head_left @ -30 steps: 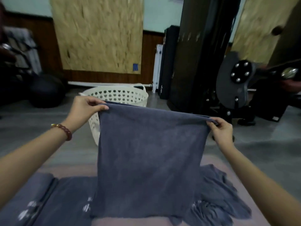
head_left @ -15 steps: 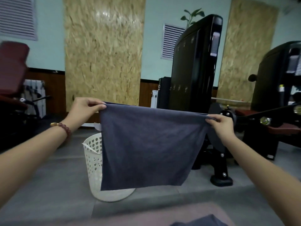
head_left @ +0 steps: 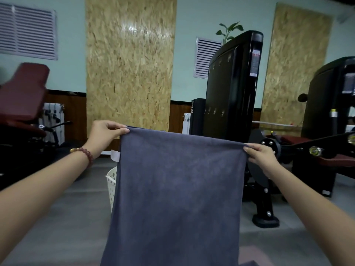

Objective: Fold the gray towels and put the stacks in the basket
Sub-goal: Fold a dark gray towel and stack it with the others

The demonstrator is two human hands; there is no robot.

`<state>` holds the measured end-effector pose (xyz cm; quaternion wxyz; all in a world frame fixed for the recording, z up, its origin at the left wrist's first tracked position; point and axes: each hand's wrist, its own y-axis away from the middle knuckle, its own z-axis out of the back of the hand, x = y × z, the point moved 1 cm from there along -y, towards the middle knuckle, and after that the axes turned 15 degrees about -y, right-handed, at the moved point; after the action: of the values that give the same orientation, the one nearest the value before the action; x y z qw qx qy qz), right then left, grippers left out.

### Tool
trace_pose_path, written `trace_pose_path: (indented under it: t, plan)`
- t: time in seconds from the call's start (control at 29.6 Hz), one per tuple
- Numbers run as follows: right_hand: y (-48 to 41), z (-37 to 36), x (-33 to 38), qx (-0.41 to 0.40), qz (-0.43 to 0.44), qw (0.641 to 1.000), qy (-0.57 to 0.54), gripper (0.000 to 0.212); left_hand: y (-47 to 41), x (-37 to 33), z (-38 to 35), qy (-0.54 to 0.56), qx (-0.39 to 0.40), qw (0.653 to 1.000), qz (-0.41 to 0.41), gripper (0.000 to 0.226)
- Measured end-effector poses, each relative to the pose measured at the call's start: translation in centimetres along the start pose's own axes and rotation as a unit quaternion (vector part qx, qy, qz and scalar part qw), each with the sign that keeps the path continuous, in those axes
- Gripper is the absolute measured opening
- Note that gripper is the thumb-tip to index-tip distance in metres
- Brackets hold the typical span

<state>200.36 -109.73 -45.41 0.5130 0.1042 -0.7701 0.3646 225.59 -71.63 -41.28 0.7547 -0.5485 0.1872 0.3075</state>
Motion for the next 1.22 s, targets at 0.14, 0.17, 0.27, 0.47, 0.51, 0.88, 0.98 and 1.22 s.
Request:
trace_pose_path:
  t: [0.14, 0.17, 0.27, 0.47, 0.51, 0.88, 0.98, 1.22]
  plan:
    - [0.5, 0.1, -0.3, -0.031, -0.002, 0.999, -0.017, 0.021, 0.3, -0.2, -0.3, -0.001, 0.012, 1.000, -0.005, 0.015]
    - [0.6, 0.0, -0.5, -0.055, 0.001, 0.998, -0.031, 0.022, 0.5, -0.4, -0.5, -0.001, 0.010, 1.000, -0.008, 0.013]
    - [0.6, -0.5, -1.1, -0.111, 0.003, 0.992, -0.065, 0.020, 0.8, -0.5, -1.3, 0.026, -0.013, 1.000, -0.007, 0.011]
    - [3.2, -0.8, -2.7, -0.191, 0.037, 0.979, -0.056, 0.029, 4.4, 0.1, -2.9, 0.025, -0.050, 0.998, -0.006, 0.011]
    - [4.5, -1.0, -3.5, -0.187, 0.042, 0.981, -0.024, 0.030, 5.6, 0.4, -3.2, 0.017, -0.040, 0.999, -0.002, 0.014]
    - [13.6, -0.3, -6.6, -0.154, 0.264, 0.940, 0.150, 0.019, 13.1, 1.2, -2.4, -0.013, -0.142, 0.986, -0.084, 0.038]
    - [13.9, 0.2, -9.0, -0.154, 0.217, 0.945, 0.188, 0.020, 14.4, 3.0, -4.1, -0.009, -0.116, 0.991, -0.063, 0.035]
    - [14.1, 1.5, -21.3, -0.040, -0.035, 0.915, 0.401, 0.027, 21.7, 17.8, -11.6, -0.079, 0.062, 0.990, 0.096, 0.023]
